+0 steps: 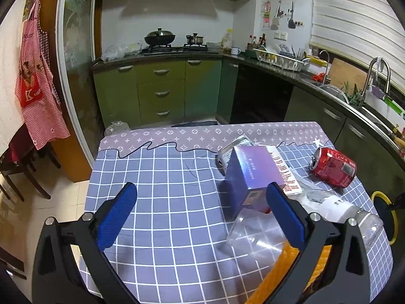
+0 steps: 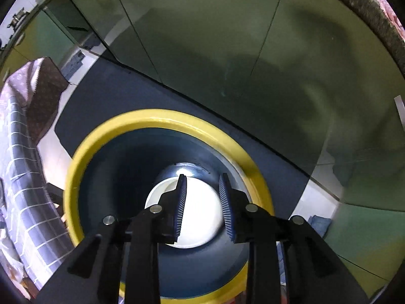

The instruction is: Collect trash

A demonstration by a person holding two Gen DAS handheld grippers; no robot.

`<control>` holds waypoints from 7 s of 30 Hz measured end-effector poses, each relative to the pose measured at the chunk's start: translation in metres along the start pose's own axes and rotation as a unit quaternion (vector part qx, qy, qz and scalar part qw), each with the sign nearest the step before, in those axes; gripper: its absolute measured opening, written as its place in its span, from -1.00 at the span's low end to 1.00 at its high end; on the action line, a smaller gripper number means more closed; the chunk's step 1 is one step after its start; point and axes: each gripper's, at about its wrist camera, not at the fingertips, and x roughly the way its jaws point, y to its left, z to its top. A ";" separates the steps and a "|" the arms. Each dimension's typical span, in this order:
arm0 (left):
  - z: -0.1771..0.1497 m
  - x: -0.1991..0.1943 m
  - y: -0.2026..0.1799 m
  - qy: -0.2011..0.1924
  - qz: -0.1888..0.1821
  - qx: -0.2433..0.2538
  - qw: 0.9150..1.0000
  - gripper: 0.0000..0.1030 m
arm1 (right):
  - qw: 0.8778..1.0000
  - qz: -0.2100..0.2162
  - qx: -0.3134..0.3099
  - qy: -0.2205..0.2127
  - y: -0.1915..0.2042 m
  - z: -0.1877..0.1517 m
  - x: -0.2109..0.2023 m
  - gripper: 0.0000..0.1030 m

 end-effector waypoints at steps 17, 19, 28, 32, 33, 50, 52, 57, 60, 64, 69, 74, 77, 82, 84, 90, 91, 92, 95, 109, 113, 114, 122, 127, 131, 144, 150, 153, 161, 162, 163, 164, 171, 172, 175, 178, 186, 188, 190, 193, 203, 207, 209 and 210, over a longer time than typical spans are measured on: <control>-0.038 -0.053 -0.046 0.004 -0.122 0.186 0.975 0.89 | 0.999 0.034 -0.023 -0.010 0.012 -0.021 -0.013 -0.48; -0.044 -0.052 -0.054 0.011 -0.130 0.206 0.970 0.89 | 0.999 0.036 -0.025 -0.008 0.013 -0.022 -0.010 -0.48; -0.057 -0.021 -0.078 0.054 -0.140 0.237 0.960 0.88 | 0.998 0.046 -0.043 -0.002 0.029 -0.027 -0.007 -0.48; -0.057 -0.007 -0.072 0.083 -0.139 0.211 0.964 0.34 | 0.998 0.048 -0.048 -0.005 0.033 -0.031 -0.009 -0.48; -0.057 -0.006 -0.070 0.088 -0.141 0.204 0.965 0.24 | 0.998 0.048 -0.049 -0.006 0.034 -0.032 -0.009 -0.48; -0.039 -0.056 -0.063 0.074 -0.180 0.178 0.965 -0.74 | 0.995 0.073 -0.064 -0.020 0.034 -0.045 -0.024 -0.35; -0.038 -0.071 -0.078 0.068 -0.190 0.196 0.959 -0.74 | 0.994 0.080 -0.066 -0.023 0.031 -0.048 -0.029 -0.35; -0.033 -0.102 -0.165 0.075 -0.279 0.256 0.922 -0.74 | 0.992 0.089 -0.069 -0.051 0.015 -0.056 -0.054 -0.34; -0.033 -0.100 -0.231 0.100 -0.337 0.276 0.895 -0.74 | 0.991 0.090 -0.070 -0.075 0.000 -0.062 -0.074 -0.34; -0.033 -0.078 -0.341 0.130 -0.382 0.297 0.865 -0.74 | 0.987 0.094 -0.072 -0.111 -0.029 -0.075 -0.100 -0.34; -0.040 -0.037 -0.462 0.161 -0.389 0.307 0.854 -0.74 | 0.984 0.100 -0.065 -0.135 -0.074 -0.095 -0.118 -0.34; -0.061 0.010 -0.559 0.190 -0.358 0.329 0.853 -0.68 | 0.985 0.096 -0.051 -0.138 -0.113 -0.109 -0.121 -0.34; -0.075 0.031 -0.590 0.202 -0.326 0.337 0.860 -0.33 | 0.985 0.092 -0.041 -0.138 -0.134 -0.114 -0.122 -0.34; -0.086 0.047 -0.600 0.218 -0.294 0.330 0.870 0.15 | 0.985 0.090 -0.039 -0.142 -0.144 -0.116 -0.122 -0.21; -0.083 0.043 -0.591 0.220 -0.295 0.323 0.872 0.16 | 0.984 0.093 -0.043 -0.143 -0.140 -0.116 -0.122 -0.21; -0.045 -0.020 -0.512 0.154 -0.339 0.265 0.889 0.17 | 0.981 0.111 -0.077 -0.138 -0.101 -0.109 -0.118 -0.12; -0.041 -0.028 -0.497 0.147 -0.346 0.257 0.890 0.24 | 0.979 0.122 -0.091 -0.138 -0.090 -0.106 -0.119 -0.06; -0.036 -0.043 -0.472 0.135 -0.352 0.246 0.893 0.31 | 0.977 0.130 -0.102 -0.137 -0.080 -0.105 -0.120 -0.05; -0.029 -0.067 -0.421 0.111 -0.347 0.224 0.904 0.33 | 0.962 0.168 -0.167 -0.136 -0.030 -0.098 -0.132 -0.05; -0.027 -0.105 -0.169 0.079 -0.176 0.105 0.976 0.49 | 0.790 0.187 -0.568 -0.131 0.335 -0.089 -0.159 0.60; -0.030 -0.115 -0.130 0.069 -0.134 0.083 0.985 0.51 | 0.765 0.160 -0.616 -0.099 0.406 -0.090 -0.138 0.60; -0.030 -0.116 -0.125 0.068 -0.130 0.080 0.986 0.52 | 0.757 0.152 -0.629 -0.087 0.421 -0.091 -0.129 0.60; -0.039 -0.124 -0.093 0.073 -0.108 0.073 0.989 0.62 | 0.747 0.071 -0.661 -0.027 0.467 -0.084 -0.060 0.60; -0.046 -0.114 -0.090 0.084 -0.117 0.072 0.987 0.62 | 0.750 0.059 -0.659 0.002 0.469 -0.084 -0.033 0.60; -0.048 -0.111 -0.094 0.083 -0.122 0.073 0.986 0.62 | 0.752 0.071 -0.655 0.013 0.467 -0.084 -0.021 0.12; -0.050 -0.116 -0.110 0.083 -0.131 0.092 0.984 0.62 | 0.806 0.155 -0.569 -0.054 0.387 -0.062 -0.080 -0.02; -0.053 -0.125 -0.118 0.074 -0.144 0.101 0.982 0.63 | 0.847 0.188 -0.484 -0.117 0.274 -0.048 -0.155 -0.02; -0.054 -0.127 -0.120 0.073 -0.147 0.102 0.981 0.65 | 0.875 0.176 -0.430 -0.134 0.203 -0.048 -0.171 -0.01; -0.052 -0.128 -0.130 0.072 -0.149 0.104 0.981 0.65 | 0.938 0.102 -0.316 -0.097 0.073 -0.049 -0.084 -0.04; -0.051 -0.129 -0.131 0.072 -0.148 0.106 0.981 0.65 | 0.944 0.094 -0.305 -0.088 0.064 -0.046 -0.066 -0.07; -0.051 -0.130 -0.134 0.070 -0.148 0.110 0.980 0.65 | 0.949 0.092 -0.293 -0.077 0.055 -0.043 -0.050 -0.07; -0.050 -0.131 -0.135 0.070 -0.148 0.112 0.980 0.66 | 0.954 0.081 -0.282 -0.067 0.046 -0.043 -0.025 -0.08; -0.047 -0.134 -0.137 0.069 -0.139 0.123 0.980 0.70 | 0.963 0.081 -0.255 -0.032 0.025 -0.045 0.024 -0.10; -0.046 -0.133 -0.137 0.069 -0.138 0.123 0.980 0.70 | 0.963 0.079 -0.255 -0.031 0.024 -0.046 0.025 0.05; -0.044 -0.130 -0.138 0.072 -0.139 0.123 0.980 0.70 | 0.964 0.074 -0.249 -0.056 0.023 -0.045 0.017 0.51; -0.042 -0.126 -0.140 0.078 -0.144 0.122 0.979 0.71 | 0.964 0.095 -0.235 -0.077 0.021 -0.047 -0.008 0.51; -0.002 -0.095 -0.154 0.161 -0.173 0.110 0.965 0.81 | 0.959 0.128 -0.230 -0.105 0.014 -0.077 -0.051 0.51; 0.017 -0.079 -0.158 0.190 -0.190 0.096 0.958 0.81 | 0.958 0.131 -0.230 -0.105 0.016 -0.085 -0.054 0.51; 0.032 -0.059 -0.162 0.221 -0.194 0.084 0.952 0.81 | 0.959 0.131 -0.231 -0.101 0.017 -0.086 -0.056 0.50; 0.047 -0.013 -0.171 0.298 -0.170 0.079 0.936 0.81 | 0.959 0.129 -0.236 -0.092 0.020 -0.089 -0.051 0.50; 0.036 0.063 -0.184 0.454 -0.089 0.069 0.884 0.70 | 0.957 0.131 -0.249 -0.073 0.032 -0.096 -0.039 0.50; 0.033 0.078 -0.187 0.471 -0.067 0.071 0.877 0.65 | 0.954 0.136 -0.259 -0.071 0.038 -0.100 -0.037 0.49; 0.032 0.085 -0.187 0.477 -0.058 0.072 0.874 0.63 | 0.953 0.137 -0.261 -0.068 0.040 -0.102 -0.036 0.49; 0.031 0.088 -0.186 0.481 -0.053 0.073 0.872 0.63 | 0.953 0.137 -0.262 -0.067 0.041 -0.102 -0.035 0.49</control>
